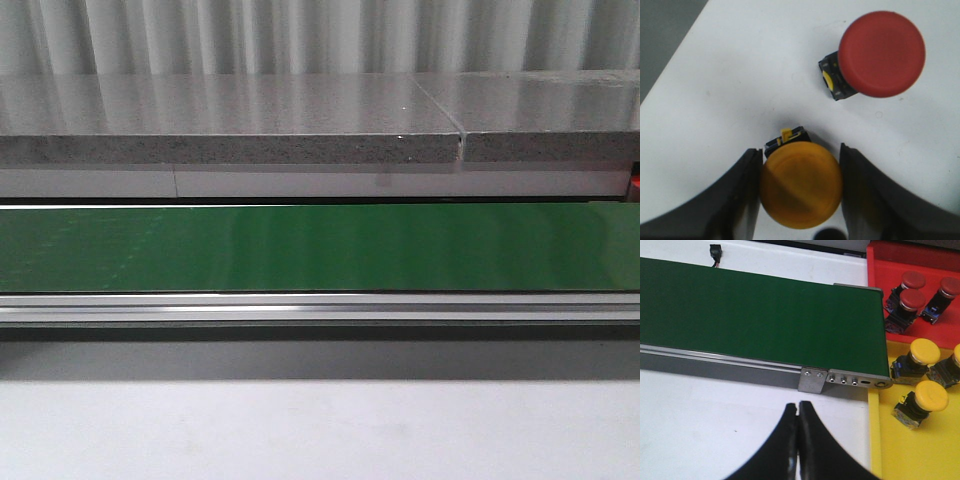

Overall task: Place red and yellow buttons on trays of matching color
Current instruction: 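Lower the left gripper onto the yellow button and grasp it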

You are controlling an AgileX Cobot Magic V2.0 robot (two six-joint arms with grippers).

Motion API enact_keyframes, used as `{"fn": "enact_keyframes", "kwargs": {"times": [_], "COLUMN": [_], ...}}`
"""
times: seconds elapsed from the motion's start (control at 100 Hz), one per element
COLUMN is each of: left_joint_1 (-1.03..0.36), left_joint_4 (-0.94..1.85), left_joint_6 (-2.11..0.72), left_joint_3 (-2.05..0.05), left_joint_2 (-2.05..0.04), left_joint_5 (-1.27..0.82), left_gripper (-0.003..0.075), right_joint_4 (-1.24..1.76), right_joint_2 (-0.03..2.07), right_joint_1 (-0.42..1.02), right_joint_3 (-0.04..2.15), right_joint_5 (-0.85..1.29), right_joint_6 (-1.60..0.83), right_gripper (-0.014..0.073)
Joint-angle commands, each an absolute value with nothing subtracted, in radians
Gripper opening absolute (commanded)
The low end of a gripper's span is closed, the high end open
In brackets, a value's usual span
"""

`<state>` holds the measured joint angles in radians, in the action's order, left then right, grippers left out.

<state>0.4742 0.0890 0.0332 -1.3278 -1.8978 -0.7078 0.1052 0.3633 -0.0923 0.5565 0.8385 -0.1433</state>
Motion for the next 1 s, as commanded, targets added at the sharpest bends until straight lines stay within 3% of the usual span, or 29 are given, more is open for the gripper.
{"fn": "enact_keyframes", "kwargs": {"times": [0.0, 0.66, 0.99], "left_joint_1": [0.477, 0.275, 0.112], "left_joint_4": [0.087, 0.067, 0.09], "left_joint_6": [0.043, 0.034, 0.034], "left_joint_3": [-1.357, -1.294, -1.274], "left_joint_2": [-1.847, -1.529, -1.489], "left_joint_5": [-0.681, -0.768, -0.822], "left_gripper": [0.0148, 0.0148, 0.0148], "right_joint_4": [0.109, 0.109, 0.109], "right_joint_2": [0.369, 0.369, 0.369], "right_joint_1": [-0.091, -0.091, -0.091], "right_joint_3": [0.578, 0.578, 0.578], "right_joint_5": [0.776, 0.776, 0.776], "right_joint_6": [-0.154, -0.154, -0.154], "right_gripper": [-0.0067, -0.0067, -0.0067]}}
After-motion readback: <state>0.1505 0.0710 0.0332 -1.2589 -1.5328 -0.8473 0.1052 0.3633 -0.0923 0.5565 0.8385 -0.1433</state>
